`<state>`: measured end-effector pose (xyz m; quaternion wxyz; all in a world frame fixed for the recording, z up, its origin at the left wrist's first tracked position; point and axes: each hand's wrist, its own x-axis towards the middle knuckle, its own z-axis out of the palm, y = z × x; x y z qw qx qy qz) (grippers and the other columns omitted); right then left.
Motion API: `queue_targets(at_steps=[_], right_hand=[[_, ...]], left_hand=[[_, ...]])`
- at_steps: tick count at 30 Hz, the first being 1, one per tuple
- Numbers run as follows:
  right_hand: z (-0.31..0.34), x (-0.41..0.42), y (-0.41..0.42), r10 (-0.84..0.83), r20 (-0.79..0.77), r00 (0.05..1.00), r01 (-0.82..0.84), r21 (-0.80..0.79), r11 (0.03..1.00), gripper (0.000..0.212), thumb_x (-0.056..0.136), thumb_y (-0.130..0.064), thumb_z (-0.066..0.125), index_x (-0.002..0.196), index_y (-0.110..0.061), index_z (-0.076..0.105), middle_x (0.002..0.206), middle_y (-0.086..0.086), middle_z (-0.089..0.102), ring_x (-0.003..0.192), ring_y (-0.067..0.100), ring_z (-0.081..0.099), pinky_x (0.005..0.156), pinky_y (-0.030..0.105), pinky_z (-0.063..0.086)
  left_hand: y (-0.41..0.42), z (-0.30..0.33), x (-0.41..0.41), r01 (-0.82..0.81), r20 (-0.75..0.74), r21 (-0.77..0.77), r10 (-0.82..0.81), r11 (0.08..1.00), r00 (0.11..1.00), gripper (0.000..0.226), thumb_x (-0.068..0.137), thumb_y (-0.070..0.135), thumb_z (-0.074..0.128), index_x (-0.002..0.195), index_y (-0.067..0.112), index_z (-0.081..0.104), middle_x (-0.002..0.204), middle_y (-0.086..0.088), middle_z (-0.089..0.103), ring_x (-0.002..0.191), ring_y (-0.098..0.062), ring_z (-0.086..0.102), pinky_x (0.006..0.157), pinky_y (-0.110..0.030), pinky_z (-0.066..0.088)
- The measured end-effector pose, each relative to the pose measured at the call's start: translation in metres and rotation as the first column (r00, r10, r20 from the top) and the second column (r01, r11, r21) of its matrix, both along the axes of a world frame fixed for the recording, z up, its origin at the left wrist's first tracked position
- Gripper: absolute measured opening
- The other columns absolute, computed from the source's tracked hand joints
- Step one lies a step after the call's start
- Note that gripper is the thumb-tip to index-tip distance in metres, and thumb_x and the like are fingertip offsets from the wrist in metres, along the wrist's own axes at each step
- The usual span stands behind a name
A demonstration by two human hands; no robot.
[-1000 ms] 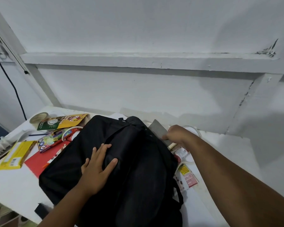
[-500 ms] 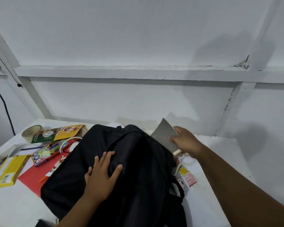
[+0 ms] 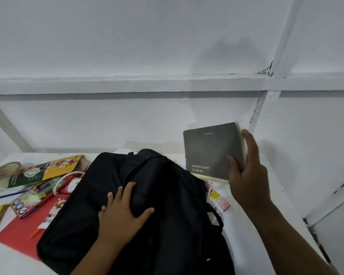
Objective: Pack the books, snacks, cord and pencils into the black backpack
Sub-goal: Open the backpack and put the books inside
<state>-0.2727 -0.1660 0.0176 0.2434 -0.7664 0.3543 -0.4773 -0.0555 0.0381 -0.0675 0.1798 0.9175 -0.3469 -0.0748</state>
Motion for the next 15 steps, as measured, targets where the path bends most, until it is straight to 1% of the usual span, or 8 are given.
queue_targets(at_steps=[2, 4, 5, 8, 10, 12, 13, 15], right_hand=[[0.003, -0.004, 0.012, -0.037, 0.037, 0.999, 0.039, -0.055, 0.998, 0.063, 0.095, -0.005, 0.061, 0.151, -0.015, 0.033, 0.13, -0.008, 0.054, 0.097, 0.019, 0.06, 0.072, -0.002, 0.042], [0.006, -0.007, 0.023, -0.067, 0.064, 0.996, 0.073, -0.106, 0.992, 0.064, 0.094, -0.004, 0.062, 0.15, -0.013, 0.033, 0.141, -0.009, 0.047, 0.113, 0.019, 0.055, 0.083, 0.015, 0.049], [0.009, -0.008, 0.029, -0.075, 0.077, 0.994, 0.083, -0.12, 0.989, 0.064, 0.093, -0.005, 0.063, 0.15, -0.013, 0.033, 0.142, -0.008, 0.046, 0.115, 0.018, 0.055, 0.085, 0.017, 0.049], [0.02, -0.007, 0.046, -0.063, 0.123, 0.99, 0.07, -0.06, 0.996, 0.064, 0.094, -0.012, 0.062, 0.15, -0.021, 0.031, 0.141, -0.007, 0.05, 0.105, 0.007, 0.058, 0.077, 0.005, 0.048], [0.022, -0.001, 0.058, -0.056, 0.129, 0.99, 0.05, 0.051, 0.997, 0.066, 0.094, -0.017, 0.063, 0.149, -0.035, 0.03, 0.139, -0.006, 0.056, 0.1, 0.009, 0.062, 0.074, 0.015, 0.051], [0.015, 0.008, 0.068, -0.012, 0.133, 0.991, -0.018, 0.217, 0.976, 0.068, 0.093, -0.018, 0.065, 0.144, -0.048, 0.032, 0.129, -0.004, 0.064, 0.093, 0.011, 0.068, 0.068, 0.016, 0.054], [0.01, 0.013, 0.072, 0.021, 0.128, 0.992, -0.058, 0.291, 0.955, 0.068, 0.093, -0.018, 0.066, 0.142, -0.051, 0.034, 0.123, -0.004, 0.066, 0.091, 0.009, 0.068, 0.065, 0.011, 0.053], [-0.003, 0.021, 0.08, 0.089, 0.081, 0.993, -0.114, 0.382, 0.917, 0.065, 0.092, -0.017, 0.067, 0.14, -0.051, 0.038, 0.121, -0.009, 0.063, 0.09, -0.006, 0.064, 0.063, 0.001, 0.046]], left_hand=[[0.003, 0.008, 0.005, 0.003, -0.049, -0.071, -0.006, 0.997, 0.999, 0.078, 0.079, 0.074, 0.059, 0.143, 0.045, 0.026, 0.135, -0.002, 0.055, 0.121, -0.03, 0.056, 0.098, -0.049, 0.048], [0.008, 0.018, 0.013, 0.005, -0.117, -0.136, -0.021, 0.991, 0.993, 0.067, 0.084, 0.063, 0.062, 0.141, 0.046, 0.031, 0.112, 0.001, 0.066, 0.097, -0.02, 0.066, 0.087, -0.039, 0.053], [0.01, 0.023, 0.018, 0.003, -0.158, -0.16, -0.029, 0.987, 0.987, 0.061, 0.086, 0.058, 0.064, 0.138, 0.046, 0.034, 0.104, 0.005, 0.069, 0.09, -0.016, 0.067, 0.084, -0.035, 0.054], [0.017, 0.036, 0.031, -0.045, -0.313, -0.244, -0.034, 0.969, 0.949, 0.048, 0.09, 0.043, 0.067, 0.131, 0.048, 0.043, 0.1, 0.012, 0.07, 0.088, -0.008, 0.067, 0.083, -0.032, 0.055], [0.02, 0.043, 0.039, -0.09, -0.411, -0.303, -0.045, 0.949, 0.911, 0.043, 0.091, 0.034, 0.069, 0.127, 0.047, 0.049, 0.105, 0.012, 0.069, 0.092, -0.005, 0.067, 0.082, -0.027, 0.053], [0.021, 0.051, 0.045, -0.149, -0.494, -0.362, -0.054, 0.92, 0.868, 0.039, 0.092, 0.025, 0.069, 0.121, 0.047, 0.054, 0.104, 0.013, 0.07, 0.093, -0.007, 0.068, 0.083, -0.028, 0.053], [0.021, 0.055, 0.048, -0.176, -0.524, -0.386, -0.058, 0.906, 0.85, 0.038, 0.092, 0.022, 0.069, 0.117, 0.047, 0.057, 0.103, 0.013, 0.07, 0.095, -0.009, 0.069, 0.085, -0.031, 0.054], [0.022, 0.062, 0.052, -0.213, -0.56, -0.424, -0.07, 0.88, 0.826, 0.037, 0.092, 0.018, 0.068, 0.11, 0.048, 0.06, 0.101, 0.014, 0.072, 0.095, -0.012, 0.07, 0.089, -0.038, 0.056]])
